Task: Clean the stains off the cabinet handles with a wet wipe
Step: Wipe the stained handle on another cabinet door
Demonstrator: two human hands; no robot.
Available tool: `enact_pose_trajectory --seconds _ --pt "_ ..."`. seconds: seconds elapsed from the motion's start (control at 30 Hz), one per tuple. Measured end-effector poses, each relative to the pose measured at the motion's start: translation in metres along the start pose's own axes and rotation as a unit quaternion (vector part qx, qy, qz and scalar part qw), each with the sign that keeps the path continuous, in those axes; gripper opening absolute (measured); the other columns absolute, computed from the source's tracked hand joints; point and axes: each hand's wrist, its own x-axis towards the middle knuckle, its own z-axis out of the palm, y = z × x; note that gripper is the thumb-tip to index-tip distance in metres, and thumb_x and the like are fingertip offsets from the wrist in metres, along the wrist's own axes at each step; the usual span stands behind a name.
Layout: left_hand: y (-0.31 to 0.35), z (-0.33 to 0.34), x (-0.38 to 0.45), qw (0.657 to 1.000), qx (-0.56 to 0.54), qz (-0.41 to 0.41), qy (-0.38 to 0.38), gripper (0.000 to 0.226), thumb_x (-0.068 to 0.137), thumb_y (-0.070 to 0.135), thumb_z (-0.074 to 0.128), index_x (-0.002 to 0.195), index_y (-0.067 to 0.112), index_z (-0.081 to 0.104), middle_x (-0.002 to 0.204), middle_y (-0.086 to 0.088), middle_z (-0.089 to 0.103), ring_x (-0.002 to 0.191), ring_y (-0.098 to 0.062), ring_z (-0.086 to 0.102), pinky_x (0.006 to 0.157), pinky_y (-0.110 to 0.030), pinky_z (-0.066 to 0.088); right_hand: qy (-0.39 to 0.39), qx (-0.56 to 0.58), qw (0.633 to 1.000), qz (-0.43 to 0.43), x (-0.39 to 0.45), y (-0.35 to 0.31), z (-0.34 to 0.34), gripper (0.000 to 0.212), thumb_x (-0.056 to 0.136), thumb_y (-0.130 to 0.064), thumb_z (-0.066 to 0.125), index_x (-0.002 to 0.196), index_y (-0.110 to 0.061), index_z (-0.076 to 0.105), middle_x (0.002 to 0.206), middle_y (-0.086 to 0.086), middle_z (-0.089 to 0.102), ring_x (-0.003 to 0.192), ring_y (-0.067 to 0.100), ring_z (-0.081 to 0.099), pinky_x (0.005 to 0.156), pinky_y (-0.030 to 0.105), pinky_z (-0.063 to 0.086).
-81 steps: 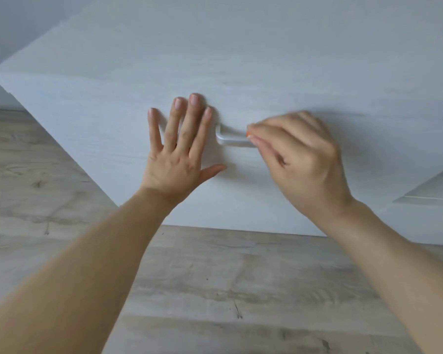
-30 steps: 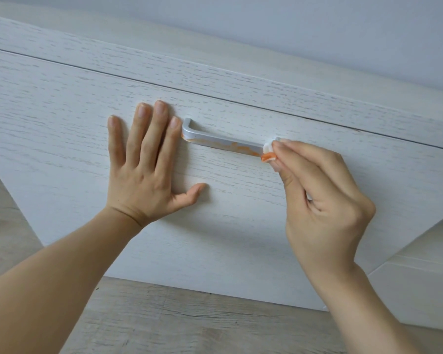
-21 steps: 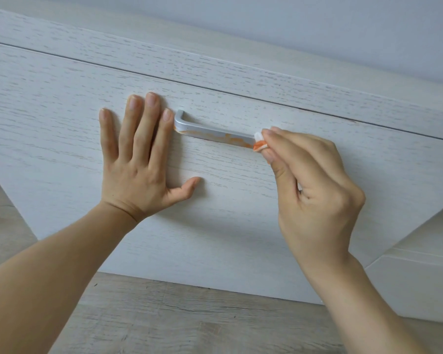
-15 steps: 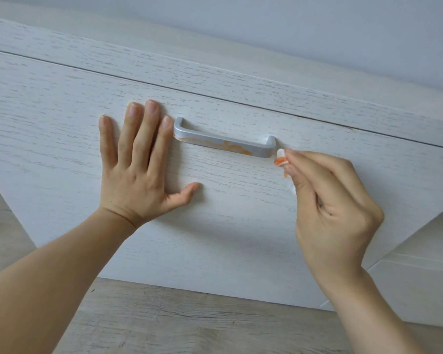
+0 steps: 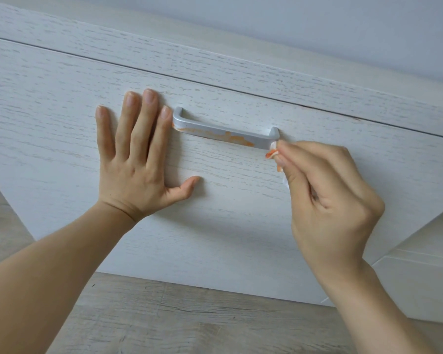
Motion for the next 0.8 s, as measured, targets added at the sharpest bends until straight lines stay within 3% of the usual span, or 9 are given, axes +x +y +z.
enact_pose_trajectory --seconds 0.2,0.33,0.6,0.8 --pt "0.0 0.0 0.0 1.0 -0.005 -0.004 0.0 0.094 0.087 0.069 0.034 0.153 0.01 0.002 0.147 -0.023 0.015 0.147 -0.023 -0.005 0.117 -0.049 -0.002 0.016 -0.044 0.993 -0.109 0.01 -0.003 0.004 0.007 0.088 0.005 0.069 0.094 0.005 0.074 0.088 0.012 0.071 0.077 0.027 0.065 0.076 0.03 0.052" --pt "0.0 0.0 0.001 1.0 -0.01 -0.004 -0.001 0.093 0.087 0.069 0.034 0.153 0.011 0.005 0.147 -0.022 0.015 0.147 -0.022 -0.006 0.117 -0.048 -0.003 0.009 -0.031 0.995 -0.095 0.009 0.0 0.005 0.008 0.087 0.004 0.07 0.095 0.007 0.072 0.09 0.014 0.071 0.08 0.027 0.065 0.085 0.021 0.049" --pt "0.0 -0.001 0.002 1.0 -0.011 -0.012 0.0 0.088 0.086 0.069 0.035 0.148 0.01 0.014 0.146 -0.021 0.015 0.147 -0.02 -0.007 0.117 -0.047 -0.003 -0.001 -0.063 0.988 -0.144 0.015 0.001 0.006 0.006 0.088 0.003 0.07 0.09 0.004 0.075 0.088 0.012 0.072 0.078 0.029 0.063 0.08 0.029 0.052" --pt "0.001 -0.002 0.002 1.0 -0.013 -0.012 -0.004 0.087 0.086 0.069 0.035 0.147 0.011 0.015 0.146 -0.02 0.016 0.146 -0.02 -0.008 0.117 -0.048 -0.003 -0.002 -0.016 0.996 -0.087 0.014 -0.004 0.008 0.005 0.088 0.0 0.071 0.091 0.002 0.075 0.088 0.011 0.071 0.077 0.029 0.064 0.083 0.024 0.048"
